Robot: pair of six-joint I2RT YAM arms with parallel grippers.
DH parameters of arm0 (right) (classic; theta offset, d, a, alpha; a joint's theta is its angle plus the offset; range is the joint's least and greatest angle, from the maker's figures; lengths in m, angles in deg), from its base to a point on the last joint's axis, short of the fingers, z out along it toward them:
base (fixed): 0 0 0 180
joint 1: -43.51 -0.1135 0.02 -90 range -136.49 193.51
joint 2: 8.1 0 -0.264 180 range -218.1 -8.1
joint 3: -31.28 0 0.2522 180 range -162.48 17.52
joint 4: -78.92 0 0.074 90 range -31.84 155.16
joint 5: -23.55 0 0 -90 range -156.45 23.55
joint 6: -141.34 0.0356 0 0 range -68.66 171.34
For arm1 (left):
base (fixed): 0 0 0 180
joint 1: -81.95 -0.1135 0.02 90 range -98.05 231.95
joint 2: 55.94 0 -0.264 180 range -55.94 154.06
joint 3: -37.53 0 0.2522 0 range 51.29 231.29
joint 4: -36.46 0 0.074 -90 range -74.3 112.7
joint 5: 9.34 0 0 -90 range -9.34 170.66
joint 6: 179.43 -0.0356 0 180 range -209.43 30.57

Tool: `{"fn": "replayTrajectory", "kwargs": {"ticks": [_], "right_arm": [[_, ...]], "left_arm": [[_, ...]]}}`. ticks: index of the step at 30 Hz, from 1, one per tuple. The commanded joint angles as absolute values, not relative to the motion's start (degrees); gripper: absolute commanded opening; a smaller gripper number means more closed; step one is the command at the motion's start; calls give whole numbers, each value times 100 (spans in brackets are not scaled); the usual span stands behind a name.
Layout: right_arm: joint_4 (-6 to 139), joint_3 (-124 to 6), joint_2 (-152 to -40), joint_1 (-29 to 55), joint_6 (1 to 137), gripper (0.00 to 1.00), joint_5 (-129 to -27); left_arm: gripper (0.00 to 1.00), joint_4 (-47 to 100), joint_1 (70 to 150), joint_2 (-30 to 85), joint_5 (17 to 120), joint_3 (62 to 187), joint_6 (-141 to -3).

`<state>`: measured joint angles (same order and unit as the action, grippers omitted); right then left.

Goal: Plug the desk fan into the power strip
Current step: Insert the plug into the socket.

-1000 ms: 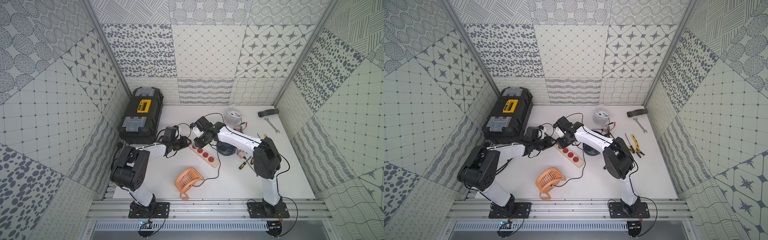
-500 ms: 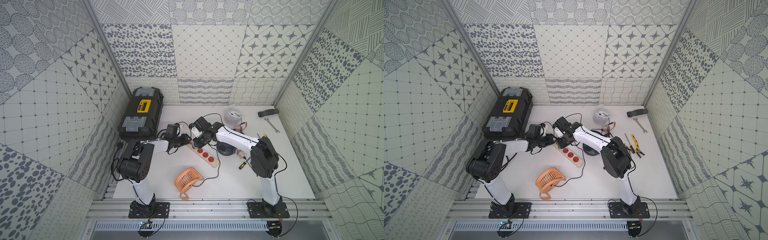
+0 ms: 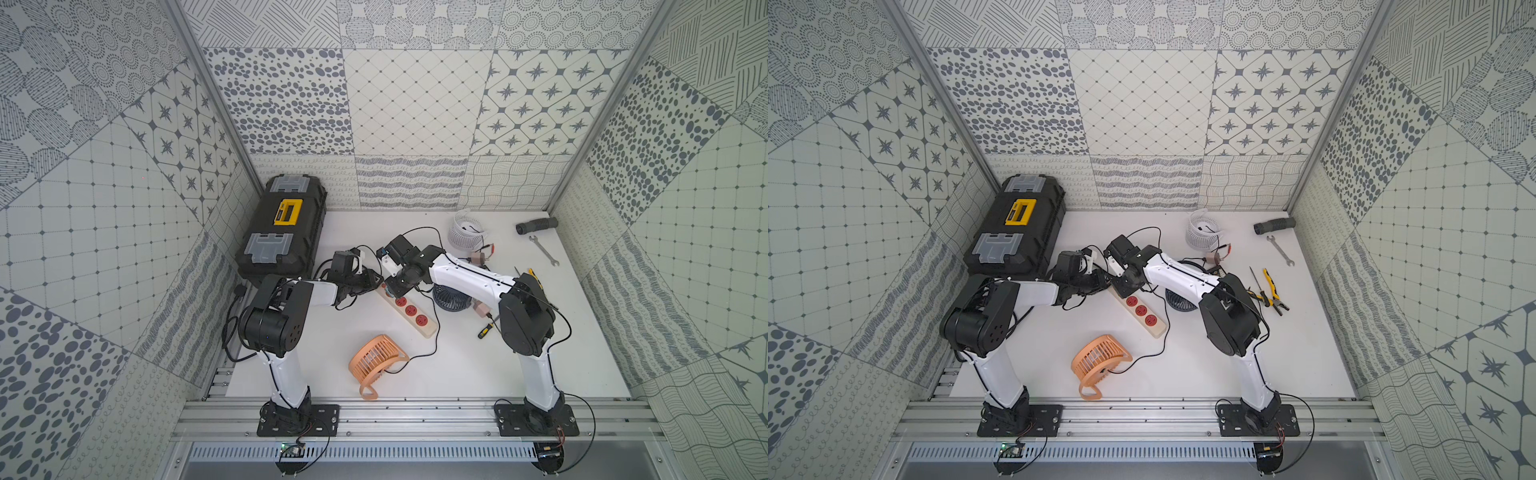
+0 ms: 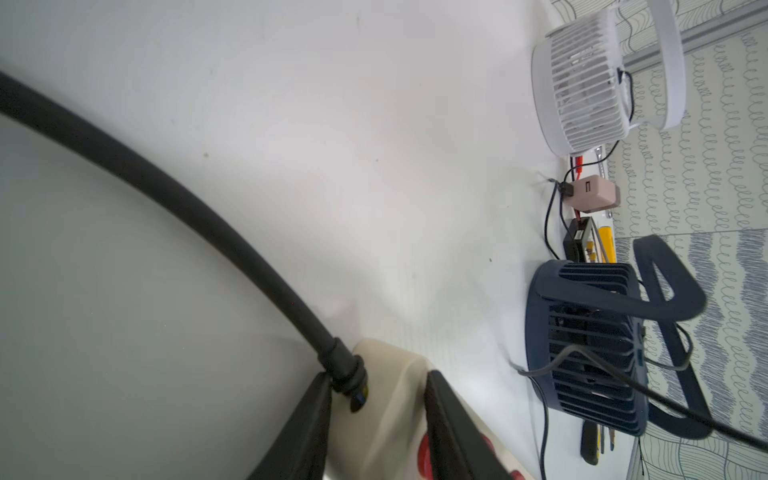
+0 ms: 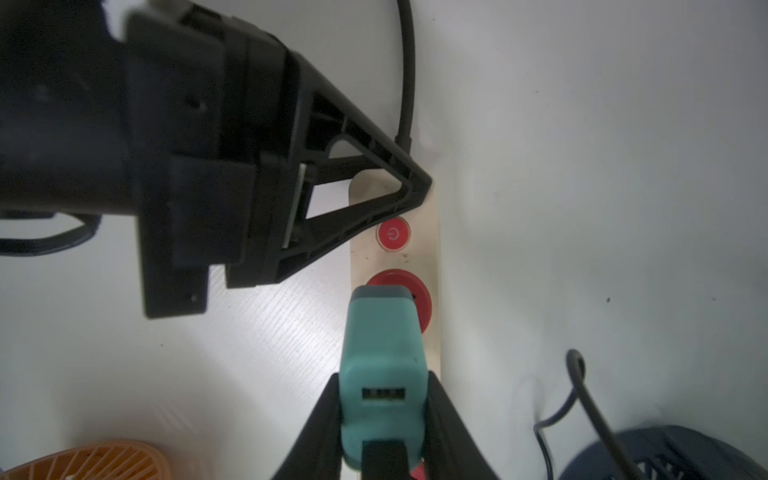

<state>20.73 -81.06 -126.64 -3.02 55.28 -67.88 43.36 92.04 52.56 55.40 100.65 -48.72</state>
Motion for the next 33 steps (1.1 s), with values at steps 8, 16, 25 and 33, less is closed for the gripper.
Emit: {"fn": "replayTrajectory", "kwargs": {"ticks": [8,16,25,33], "right_arm": [[1099,-8095,-12658,-465,5830,21,-5947],[1067,-8343,-13137,-413,6401,21,-5643],[1096,-8235,-13662,-506,6527,13,-5429],[1436,-7451,-13473,-513,6434,9,-5283]], "left_arm": [[30,5688,9526,5404,3918,9687,-4162],[29,5462,9610,5367,4115,9466,-4296],[28,5319,9610,5339,4188,9401,-4390],[27,5372,9587,5378,4203,9408,-4355]]}}
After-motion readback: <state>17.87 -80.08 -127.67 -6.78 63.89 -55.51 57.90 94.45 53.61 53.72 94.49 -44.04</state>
